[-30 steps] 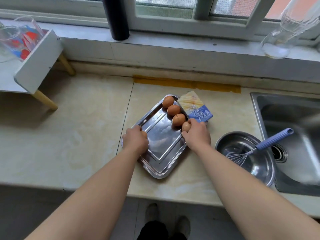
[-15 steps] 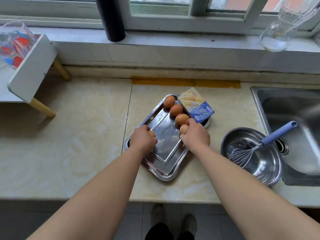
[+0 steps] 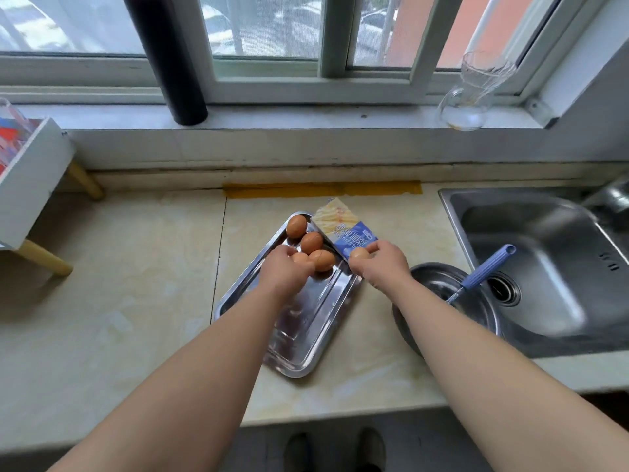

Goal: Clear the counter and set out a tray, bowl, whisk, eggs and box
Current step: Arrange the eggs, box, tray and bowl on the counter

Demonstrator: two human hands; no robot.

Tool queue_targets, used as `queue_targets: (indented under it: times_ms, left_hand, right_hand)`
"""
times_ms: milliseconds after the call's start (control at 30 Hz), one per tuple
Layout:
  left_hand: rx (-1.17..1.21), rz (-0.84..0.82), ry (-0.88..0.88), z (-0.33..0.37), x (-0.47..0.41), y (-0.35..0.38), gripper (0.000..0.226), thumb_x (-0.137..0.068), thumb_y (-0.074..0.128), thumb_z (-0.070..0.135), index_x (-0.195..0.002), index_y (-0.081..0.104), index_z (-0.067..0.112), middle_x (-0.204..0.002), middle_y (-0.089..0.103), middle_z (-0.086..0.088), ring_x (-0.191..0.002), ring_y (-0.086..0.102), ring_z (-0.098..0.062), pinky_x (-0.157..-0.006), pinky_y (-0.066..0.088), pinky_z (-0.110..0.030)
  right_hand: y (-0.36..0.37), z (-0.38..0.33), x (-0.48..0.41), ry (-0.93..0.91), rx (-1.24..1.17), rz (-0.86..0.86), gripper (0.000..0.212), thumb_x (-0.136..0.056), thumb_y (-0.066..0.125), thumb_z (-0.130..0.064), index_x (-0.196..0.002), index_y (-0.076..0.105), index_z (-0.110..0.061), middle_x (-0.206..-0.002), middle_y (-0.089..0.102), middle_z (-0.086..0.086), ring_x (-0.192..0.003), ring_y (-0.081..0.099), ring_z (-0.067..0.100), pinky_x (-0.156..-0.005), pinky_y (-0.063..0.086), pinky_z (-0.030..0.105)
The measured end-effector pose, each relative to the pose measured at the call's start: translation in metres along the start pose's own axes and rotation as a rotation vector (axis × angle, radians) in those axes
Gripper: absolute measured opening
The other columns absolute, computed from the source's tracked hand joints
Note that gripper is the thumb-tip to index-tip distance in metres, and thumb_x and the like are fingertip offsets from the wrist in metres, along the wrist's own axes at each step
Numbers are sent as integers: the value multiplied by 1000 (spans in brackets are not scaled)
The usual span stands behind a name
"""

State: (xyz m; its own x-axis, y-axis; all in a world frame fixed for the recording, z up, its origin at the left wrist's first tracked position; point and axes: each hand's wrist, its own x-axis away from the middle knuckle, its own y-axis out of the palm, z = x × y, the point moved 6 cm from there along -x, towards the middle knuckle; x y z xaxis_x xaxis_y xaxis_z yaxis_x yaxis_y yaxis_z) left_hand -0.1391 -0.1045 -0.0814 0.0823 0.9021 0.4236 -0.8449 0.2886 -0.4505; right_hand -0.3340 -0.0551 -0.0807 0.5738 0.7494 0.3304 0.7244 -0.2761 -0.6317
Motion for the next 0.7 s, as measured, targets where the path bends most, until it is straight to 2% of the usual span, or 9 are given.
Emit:
queue_targets:
  times_ms: [100,200,233,300,367,467,533,600,700]
  left_hand:
    - [26,-59,56,32,1,26,16,-78,61,17,-91,62,9,-79,59,0,-75,54,-18,-62,42,-23]
    - [49,-70,70,60,2,55,45,-64,55,32,-102,65,11,-84,66,-14,-71,55,-19,-60,41,-21]
    - [46,-72,73,68,1,66,48,-63,54,35,-105,66,15,-86,67,-12,-71,55,-17,-60,41,-20]
    - [32,-83,75,83,-2,85,34,-76,56,27,-108,64,17,-83,60,-4,-65,51,-14,-60,41,-20]
    - [48,-103,90,99,-8,112,32,-81,58,22,-111,63,14,-88,64,-6,-67,55,-19,-64,45,-24]
    - [51,-127,87,116,-15,149,33,-81,60,22,-112,64,12,-101,71,-14,-86,65,-27,-75,50,-29]
    - [38,-149,66,123,-20,173,35,-81,60,22,-114,63,11,-103,70,-14,-88,65,-28,-76,51,-30]
    - [20,-171,53,126,-26,194,36,-81,61,23,-116,62,12,-107,69,-14,-95,66,-29,-84,53,-34]
    - [-15,-213,28,125,-33,221,36,-81,61,23,-116,62,14,-104,69,-12,-90,66,-30,-80,53,-33]
  right_hand:
    - [-35,6,-15,19,-51,48,13,-73,65,-23,-74,52,-21,-88,67,6,-86,64,27,-68,48,29]
    - [-72,14,-34,33,-63,71,16,-69,66,-22,-76,52,-21,-91,68,9,-88,66,29,-74,53,34]
    - [-85,17,-41,34,-53,80,15,-70,65,-23,-79,53,-20,-92,68,10,-88,65,29,-74,52,34]
    - [-109,23,-54,31,-38,102,15,-72,64,-21,-84,56,-18,-93,67,9,-88,64,27,-73,51,32]
    - [-133,32,-70,38,-20,110,12,-74,62,-20,-85,57,-18,-96,66,9,-87,62,25,-71,49,30]
    - [-153,48,-93,58,90,54,16,-79,59,-19,-94,57,-15,-98,62,7,-88,57,24,-72,45,29]
    - [-159,57,-107,52,181,10,16,-80,56,-20,-95,58,-14,-98,62,7,-89,57,24,-74,45,29]
    - [-159,63,-118,39,274,-61,14,-80,55,-20,-93,58,-16,-95,62,6,-86,57,23,-71,44,28]
    - [-156,70,-132,7,417,-151,15,-79,54,-21,-93,59,-16,-92,62,5,-83,58,23,-66,45,28]
